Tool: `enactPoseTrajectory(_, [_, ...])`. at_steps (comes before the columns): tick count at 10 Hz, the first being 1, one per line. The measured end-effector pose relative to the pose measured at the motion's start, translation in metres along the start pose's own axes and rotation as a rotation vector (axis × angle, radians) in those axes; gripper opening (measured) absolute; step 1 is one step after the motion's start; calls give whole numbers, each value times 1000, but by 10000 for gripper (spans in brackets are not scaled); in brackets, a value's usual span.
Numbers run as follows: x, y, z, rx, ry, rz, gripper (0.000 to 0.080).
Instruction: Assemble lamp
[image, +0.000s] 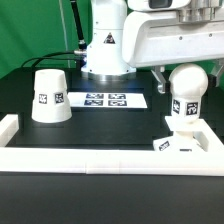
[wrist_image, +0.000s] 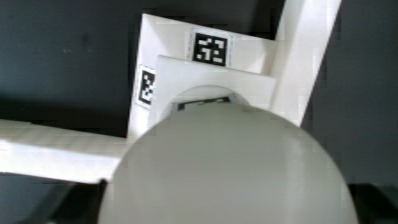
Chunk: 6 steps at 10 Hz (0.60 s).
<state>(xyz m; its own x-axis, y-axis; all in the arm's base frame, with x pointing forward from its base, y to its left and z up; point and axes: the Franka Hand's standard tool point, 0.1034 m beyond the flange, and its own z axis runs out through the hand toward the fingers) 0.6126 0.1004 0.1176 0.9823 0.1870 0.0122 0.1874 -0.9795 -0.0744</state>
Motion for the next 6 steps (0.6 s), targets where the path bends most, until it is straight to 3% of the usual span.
enactPoseTrajectory(4, [0, 0, 0, 1, 0, 23, 576])
enactPoseTrajectory(6, [0, 0, 0, 8, 1, 222, 576])
